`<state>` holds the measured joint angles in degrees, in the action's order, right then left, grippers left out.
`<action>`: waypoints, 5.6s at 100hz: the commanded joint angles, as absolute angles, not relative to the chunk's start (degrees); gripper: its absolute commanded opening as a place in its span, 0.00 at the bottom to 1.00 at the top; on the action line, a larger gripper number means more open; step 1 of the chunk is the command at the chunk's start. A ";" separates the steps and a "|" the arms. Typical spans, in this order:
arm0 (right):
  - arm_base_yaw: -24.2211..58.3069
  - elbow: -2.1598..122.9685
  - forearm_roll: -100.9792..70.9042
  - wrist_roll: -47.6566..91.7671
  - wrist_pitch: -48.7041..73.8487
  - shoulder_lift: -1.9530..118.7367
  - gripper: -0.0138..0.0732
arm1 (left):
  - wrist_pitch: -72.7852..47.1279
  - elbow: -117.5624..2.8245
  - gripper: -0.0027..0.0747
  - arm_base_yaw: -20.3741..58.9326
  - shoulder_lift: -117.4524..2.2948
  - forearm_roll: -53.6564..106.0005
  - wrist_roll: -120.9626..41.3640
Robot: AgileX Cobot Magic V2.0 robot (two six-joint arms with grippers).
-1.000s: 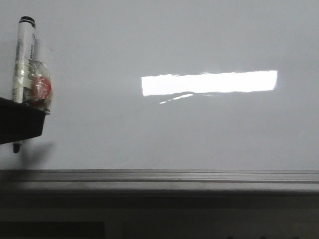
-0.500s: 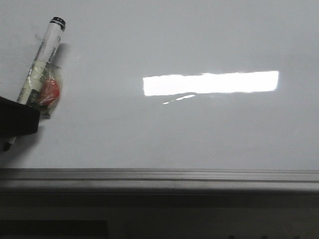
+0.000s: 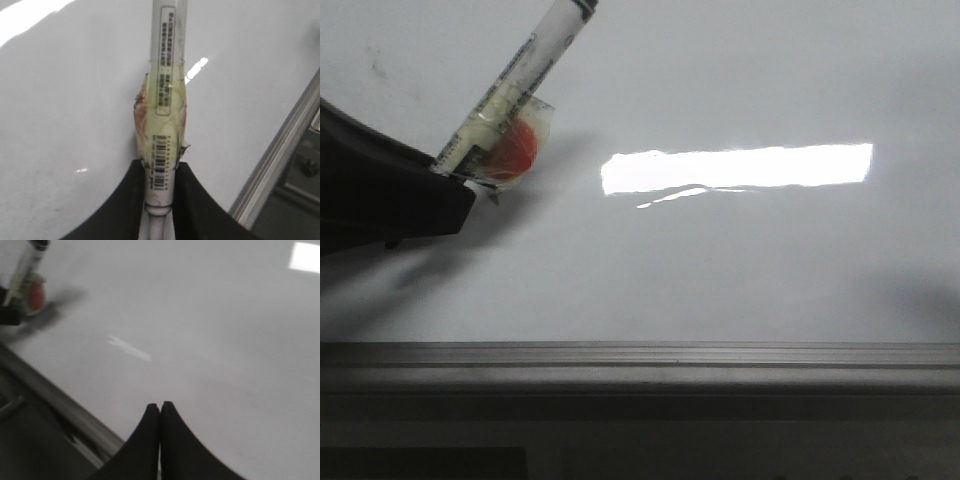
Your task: Write number 3 on whiteboard
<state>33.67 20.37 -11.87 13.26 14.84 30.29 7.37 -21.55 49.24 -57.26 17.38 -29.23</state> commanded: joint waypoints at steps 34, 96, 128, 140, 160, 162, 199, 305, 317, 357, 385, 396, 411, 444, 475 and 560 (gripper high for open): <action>51.99 38.60 -11.50 15.34 11.50 52.91 0.59 | 12.08 -23.54 0.01 53.52 -56.91 -2.58 -29.26; 54.77 40.14 -11.50 15.34 0.44 59.68 0.50 | 14.63 -23.54 0.01 55.42 -56.91 -2.69 -29.26; 54.77 40.14 -11.50 15.34 2.57 59.88 0.09 | 15.83 -23.54 0.03 55.42 -56.91 -2.69 -29.26; 54.77 40.14 -11.50 15.34 2.43 59.91 0.09 | 15.83 -23.54 0.22 55.42 -56.91 -2.01 -29.26; 54.77 40.14 -11.60 15.34 -0.59 59.67 0.08 | 15.91 -23.54 0.63 54.97 -54.24 4.12 -29.26; 54.65 40.14 -11.60 15.34 -1.26 59.68 0.08 | 15.58 -23.54 0.63 54.64 -53.67 4.93 -29.26; 46.48 53.20 -11.84 15.34 13.77 59.32 0.08 | 12.72 -23.54 0.56 46.38 -41.91 10.17 -29.26; 35.38 61.88 -9.89 15.10 30.37 63.90 0.08 | 12.81 -23.54 0.55 45.28 -41.37 10.29 -29.26; 38.57 59.45 -10.78 15.10 28.30 65.44 0.08 | 12.81 -23.54 0.55 45.28 -41.37 10.29 -29.26; 37.59 59.31 -10.78 13.64 34.33 63.70 0.08 | 12.70 -23.54 0.55 45.28 -41.37 10.29 -29.26; 41.61 55.94 -13.44 13.28 30.14 67.53 0.08 | 12.70 -23.17 0.55 45.28 -41.37 10.29 -29.26; 44.02 56.06 -13.44 13.28 23.10 70.49 0.08 | 12.44 -22.92 0.55 45.28 -41.37 10.29 -29.26; 45.15 58.24 -13.44 13.28 23.84 71.35 0.08 | 12.44 -22.92 0.55 45.28 -41.37 10.29 -29.26; 49.24 59.88 -14.45 13.28 27.22 69.24 0.08 | 9.14 -22.92 0.55 52.24 -46.16 8.37 -29.26; 53.24 60.11 -14.74 13.28 27.14 69.24 0.08 | 12.51 -22.92 0.55 55.33 -55.56 11.45 -29.15; 53.47 60.11 -14.64 13.28 27.71 69.24 0.13 | 12.45 -22.92 0.01 55.33 -56.67 14.22 -29.15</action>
<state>53.43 58.17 -14.49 12.85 30.25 71.08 8.15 -21.30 55.01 -57.03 12.94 -30.27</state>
